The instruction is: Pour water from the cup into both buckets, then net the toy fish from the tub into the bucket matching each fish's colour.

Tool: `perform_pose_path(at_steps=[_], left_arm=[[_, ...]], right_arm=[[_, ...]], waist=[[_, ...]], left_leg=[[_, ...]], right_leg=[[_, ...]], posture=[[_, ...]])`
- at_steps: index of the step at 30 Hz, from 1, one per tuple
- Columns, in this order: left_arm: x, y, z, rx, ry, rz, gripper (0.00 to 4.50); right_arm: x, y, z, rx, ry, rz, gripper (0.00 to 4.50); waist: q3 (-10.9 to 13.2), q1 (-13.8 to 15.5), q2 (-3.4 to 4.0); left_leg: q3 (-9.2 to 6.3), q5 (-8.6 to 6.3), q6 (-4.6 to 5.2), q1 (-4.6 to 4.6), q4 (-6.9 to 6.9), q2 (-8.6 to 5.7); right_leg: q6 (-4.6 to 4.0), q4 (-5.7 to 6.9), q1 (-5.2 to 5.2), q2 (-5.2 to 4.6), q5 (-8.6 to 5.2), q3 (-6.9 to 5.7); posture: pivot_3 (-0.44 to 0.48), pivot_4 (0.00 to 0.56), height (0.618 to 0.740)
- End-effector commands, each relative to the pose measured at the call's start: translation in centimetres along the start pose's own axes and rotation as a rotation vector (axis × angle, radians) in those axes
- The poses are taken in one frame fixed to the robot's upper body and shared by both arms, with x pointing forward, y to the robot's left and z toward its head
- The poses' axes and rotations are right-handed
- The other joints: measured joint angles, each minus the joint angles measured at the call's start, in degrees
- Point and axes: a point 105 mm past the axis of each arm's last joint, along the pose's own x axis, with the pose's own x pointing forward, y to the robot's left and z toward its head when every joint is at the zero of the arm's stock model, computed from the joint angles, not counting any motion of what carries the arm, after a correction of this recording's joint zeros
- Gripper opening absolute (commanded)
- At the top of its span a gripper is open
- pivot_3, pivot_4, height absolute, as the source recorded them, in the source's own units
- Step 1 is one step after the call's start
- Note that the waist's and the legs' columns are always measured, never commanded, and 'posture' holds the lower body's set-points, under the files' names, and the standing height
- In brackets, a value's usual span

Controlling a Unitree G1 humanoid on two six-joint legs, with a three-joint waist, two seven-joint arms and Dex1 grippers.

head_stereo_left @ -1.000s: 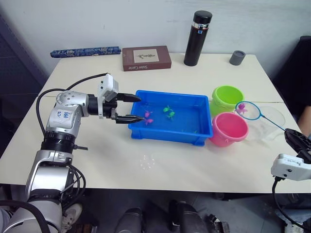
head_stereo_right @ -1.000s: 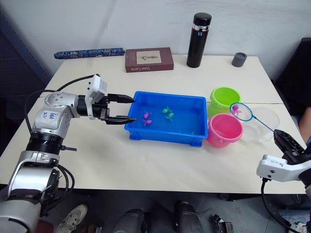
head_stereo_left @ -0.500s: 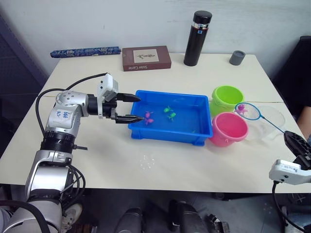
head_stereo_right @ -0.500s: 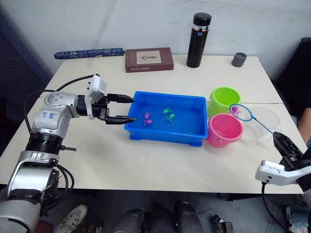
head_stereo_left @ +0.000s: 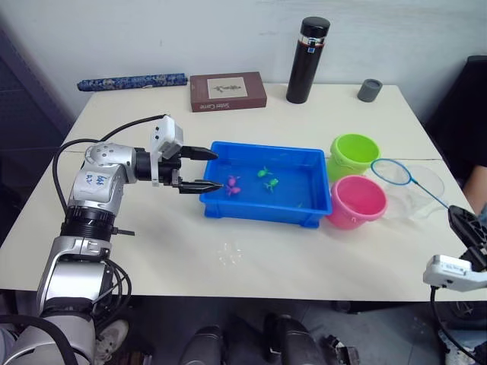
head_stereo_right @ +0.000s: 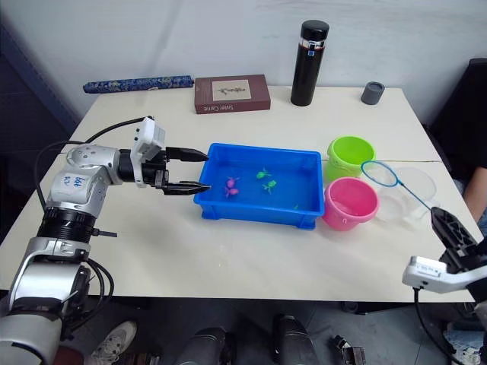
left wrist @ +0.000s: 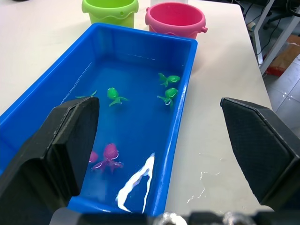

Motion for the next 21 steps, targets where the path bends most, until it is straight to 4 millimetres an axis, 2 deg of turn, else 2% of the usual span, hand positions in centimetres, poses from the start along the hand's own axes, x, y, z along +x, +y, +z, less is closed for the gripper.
perform_pose_path(at_steps=[1,4,8,12,16,21], left_arm=[[-1.2,0.4,1.1,0.033,-0.021,0.048,4.46],[-2.1,0.6,0.9,0.015,-0.028,0.093,4.46],[-3.9,0.6,0.6,-0.009,-0.026,0.179,4.46],[-5.1,-0.2,0.2,-0.028,-0.017,0.250,4.46],[-6.7,-2.3,-0.9,-0.081,-0.008,0.344,4.46],[-7.3,-4.7,-1.9,-0.130,-0.010,0.439,4.46]], right_arm=[[1.6,-1.6,1.2,0.116,-0.079,-0.011,0.00],[3.2,-2.2,2.4,0.284,-0.145,0.033,0.00],[6.2,-3.9,4.9,0.633,-0.240,0.115,0.00],[8.6,-5.4,6.8,0.815,-0.328,0.217,0.00],[9.6,-5.5,10.2,1.008,-0.434,0.456,0.00],[9.7,-4.4,12.1,1.102,-0.413,0.669,0.00]], waist=[[0.00,-0.24,0.00],[0.00,-0.88,0.00],[0.01,-1.50,-0.01],[0.01,-1.18,-0.01],[0.01,-1.11,-0.01],[0.01,-0.54,-0.01]], left_leg=[[0.00,0.00,0.00,0.00,-0.01,0.00],[0.00,0.00,0.00,0.03,-0.01,0.06],[0.01,0.01,0.00,0.05,0.02,0.08],[-0.05,0.01,-0.01,0.06,0.03,0.13],[-0.18,0.00,-0.01,0.00,0.03,0.11],[-0.25,-0.01,0.00,-0.05,0.04,0.06]], right_leg=[[0.00,0.02,0.00,0.01,0.00,0.00],[-0.02,0.06,0.00,0.06,-0.01,0.00],[-0.04,0.11,0.00,0.01,-0.02,0.01],[-0.08,0.14,-0.02,-0.02,-0.05,-0.05],[-0.09,0.10,-0.02,-0.16,-0.05,-0.14],[-0.09,0.05,-0.03,-0.31,-0.05,-0.18]], posture=[[0.000,0.150,0.740],[0.000,0.150,0.740],[0.000,0.150,0.740],[0.000,0.150,0.740],[0.000,0.150,0.740],[0.000,0.150,0.740]])
